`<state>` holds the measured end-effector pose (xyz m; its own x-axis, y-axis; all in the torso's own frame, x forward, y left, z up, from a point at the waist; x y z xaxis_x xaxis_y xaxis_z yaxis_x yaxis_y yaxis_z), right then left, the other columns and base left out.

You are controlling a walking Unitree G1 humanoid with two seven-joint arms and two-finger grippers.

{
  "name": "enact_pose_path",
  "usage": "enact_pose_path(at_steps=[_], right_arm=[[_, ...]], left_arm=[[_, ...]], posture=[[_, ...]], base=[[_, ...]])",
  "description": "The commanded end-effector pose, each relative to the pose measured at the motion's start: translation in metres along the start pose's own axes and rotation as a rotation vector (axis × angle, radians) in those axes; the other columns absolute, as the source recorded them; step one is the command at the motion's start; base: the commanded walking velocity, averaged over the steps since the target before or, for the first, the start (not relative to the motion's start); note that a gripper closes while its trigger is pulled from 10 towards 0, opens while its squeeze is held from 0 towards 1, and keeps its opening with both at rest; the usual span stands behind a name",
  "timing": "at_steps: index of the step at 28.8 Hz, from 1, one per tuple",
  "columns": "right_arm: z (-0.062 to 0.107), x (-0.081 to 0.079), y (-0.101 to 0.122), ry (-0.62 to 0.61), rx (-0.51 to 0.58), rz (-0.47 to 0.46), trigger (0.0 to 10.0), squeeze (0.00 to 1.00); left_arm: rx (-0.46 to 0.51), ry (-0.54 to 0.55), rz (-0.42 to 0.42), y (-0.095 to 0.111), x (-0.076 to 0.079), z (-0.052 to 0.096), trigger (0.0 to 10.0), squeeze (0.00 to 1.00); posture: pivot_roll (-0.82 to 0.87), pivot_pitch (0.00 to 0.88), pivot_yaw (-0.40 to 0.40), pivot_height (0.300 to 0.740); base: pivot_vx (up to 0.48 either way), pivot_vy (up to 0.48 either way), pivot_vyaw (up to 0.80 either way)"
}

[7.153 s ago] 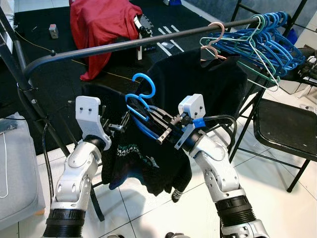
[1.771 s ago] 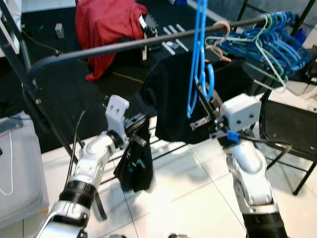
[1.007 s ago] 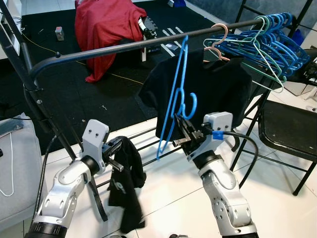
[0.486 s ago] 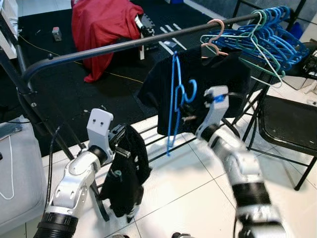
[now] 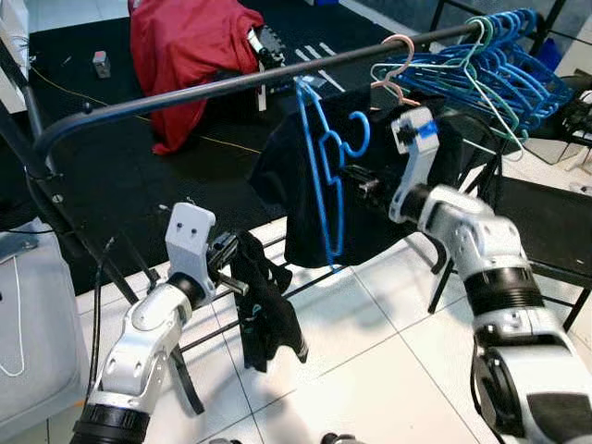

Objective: Hang hanger

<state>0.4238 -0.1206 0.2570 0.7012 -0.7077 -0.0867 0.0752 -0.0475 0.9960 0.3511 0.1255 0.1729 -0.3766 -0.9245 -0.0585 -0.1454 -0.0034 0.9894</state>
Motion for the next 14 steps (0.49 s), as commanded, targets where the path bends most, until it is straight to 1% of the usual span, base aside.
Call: enact_pose_path(at_steps=[1,2,5,7,8,9,11,12,13,14], right_arm=[[-0.008,-0.01,0.011,0.072,0.002,0.008,0.0,0.0],[-0.016,-0.014,0.021,0.101,0.017,0.037,0.0,0.0],[-0.021,-0.017,0.027,0.113,0.027,0.057,0.0,0.0],[-0.029,-0.017,0.049,0.094,0.095,0.107,0.0,0.0],[-0.029,-0.017,0.049,0.094,0.095,0.107,0.0,0.0],[-0.032,-0.016,0.059,0.07,0.135,0.118,0.0,0.0],[-0.032,-0.016,0.059,0.07,0.135,0.118,0.0,0.0],[-0.033,-0.015,0.067,0.04,0.173,0.12,2.5,0.0],[-0.033,-0.015,0.067,0.04,0.173,0.12,2.5,0.0],[-0.035,-0.014,0.065,0.012,0.207,0.109,10.0,0.0]], left_arm=[[0.016,0.008,0.014,0.004,0.0,0.0,0.0,0.0],[0.025,0.012,0.019,0.007,0.001,-0.001,0.0,0.0],[0.029,0.015,0.022,0.008,0.001,-0.002,0.0,0.0],[0.037,0.021,0.027,0.011,0.001,-0.002,0.0,0.0],[0.037,0.021,0.027,0.011,0.001,-0.002,0.0,0.0],[0.033,0.032,0.033,0.011,0.0,-0.002,0.0,0.0],[0.033,0.032,0.033,0.011,0.0,-0.002,0.0,0.0],[0.028,0.047,0.039,0.01,-0.001,-0.002,0.0,0.0],[0.028,0.047,0.039,0.01,-0.001,-0.002,0.0,0.0],[0.009,0.084,0.046,0.006,-0.005,0.0,9.3,0.0]], posture=[[-0.04,0.149,0.015,0.74],[-0.03,0.15,0.015,0.74],[-0.03,0.151,0.015,0.74],[-0.03,0.155,0.009,0.74],[-0.03,0.155,0.009,0.74],[-0.03,0.158,-0.005,0.74],[-0.03,0.158,-0.005,0.74],[-0.03,0.157,-0.014,0.74],[-0.03,0.157,-0.014,0.74],[-0.03,0.159,-0.02,0.74]], base=[[0.0,0.0,0.0],[0.0,0.0,0.0],[0.0,0.0,0.0],[0.0,0.0,0.0],[0.0,0.0,0.0],[0.0,0.0,0.0],[0.0,0.0,0.0],[0.0,0.0,0.0],[0.0,0.0,0.0],[0.0,0.0,0.0]])
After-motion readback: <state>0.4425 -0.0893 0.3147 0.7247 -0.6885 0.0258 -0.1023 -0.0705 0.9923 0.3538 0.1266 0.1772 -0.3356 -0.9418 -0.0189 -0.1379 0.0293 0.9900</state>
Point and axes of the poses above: a point about 5 cm out from each wrist's last joint towards the gripper, its own z axis pointing back from the gripper into the wrist, its own y axis along the axis of the wrist's last joint, x = y × z, the point moved 5 cm from there along -z, pointing out of the wrist towards the gripper
